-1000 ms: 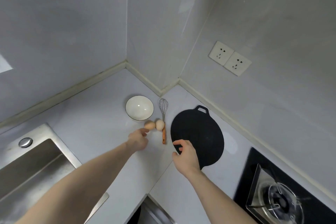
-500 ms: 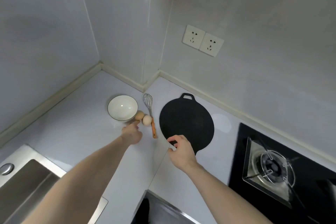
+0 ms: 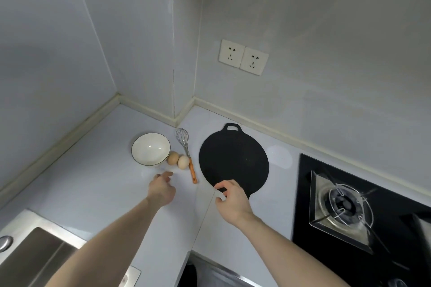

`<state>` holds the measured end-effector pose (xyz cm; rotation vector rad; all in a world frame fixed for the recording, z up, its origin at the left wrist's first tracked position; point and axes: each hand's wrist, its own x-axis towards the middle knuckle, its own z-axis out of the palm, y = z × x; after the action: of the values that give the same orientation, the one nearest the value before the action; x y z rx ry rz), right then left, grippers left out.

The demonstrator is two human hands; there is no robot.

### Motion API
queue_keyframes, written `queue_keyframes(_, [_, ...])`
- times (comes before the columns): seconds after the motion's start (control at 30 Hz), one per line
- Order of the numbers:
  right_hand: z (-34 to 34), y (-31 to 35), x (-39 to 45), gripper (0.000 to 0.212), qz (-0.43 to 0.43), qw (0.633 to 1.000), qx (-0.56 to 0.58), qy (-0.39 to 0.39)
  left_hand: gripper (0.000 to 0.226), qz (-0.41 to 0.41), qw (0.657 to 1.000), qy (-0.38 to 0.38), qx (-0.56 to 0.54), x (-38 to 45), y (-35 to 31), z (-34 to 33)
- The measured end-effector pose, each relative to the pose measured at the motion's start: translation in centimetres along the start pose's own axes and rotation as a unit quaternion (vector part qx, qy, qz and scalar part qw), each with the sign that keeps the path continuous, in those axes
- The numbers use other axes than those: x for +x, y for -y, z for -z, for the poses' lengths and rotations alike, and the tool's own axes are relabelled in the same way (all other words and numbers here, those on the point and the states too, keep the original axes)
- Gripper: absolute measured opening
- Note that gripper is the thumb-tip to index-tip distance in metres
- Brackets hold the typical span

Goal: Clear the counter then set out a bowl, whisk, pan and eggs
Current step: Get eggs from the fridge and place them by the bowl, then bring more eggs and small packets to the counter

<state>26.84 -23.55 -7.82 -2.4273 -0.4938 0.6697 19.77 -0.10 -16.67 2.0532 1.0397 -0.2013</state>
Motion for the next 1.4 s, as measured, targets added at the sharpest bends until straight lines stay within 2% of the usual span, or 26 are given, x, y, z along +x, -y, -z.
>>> queue_keyframes(0.23, [1.3,-0.3,-2.7,0.037,0.003,0.999,0.026,-0.019,0.050,-0.016,0.999,0.016,0.023,-2.7,-0.5,1.2])
queue_keyframes(0.5, [3.9,-2.6,-10.9,0.038,-0.021,0.996,0.080,-0.043,0.040,-0.155,0.985,0.021,0.068,-13.3,-2.7,1.5])
queue_keyframes(0.63, [5.8,-3.7,-16.7,0.037,-0.034,0.989,0.117,-0.082,0.037,-0.265,0.957,0.042,0.111,-19.7,-5.6,0.8])
queue_keyframes(0.83, [8.7,-6.4,-25.7,0.041,-0.049,0.972,0.155,-0.167,0.037,-0.434,0.889,0.088,0.118,-26.5,-12.6,-1.8])
queue_keyframes(1.07, [14.3,-11.4,-36.7,0.045,-0.110,0.933,0.166,-0.299,0.037,-0.591,0.779,0.176,0.111,-35.0,-23.0,-7.3])
queue_keyframes(1.4, [23.2,-16.0,-47.8,0.041,-0.194,0.853,0.131,-0.466,0.033,-0.711,0.638,0.273,0.111,-44.0,-36.1,-15.0])
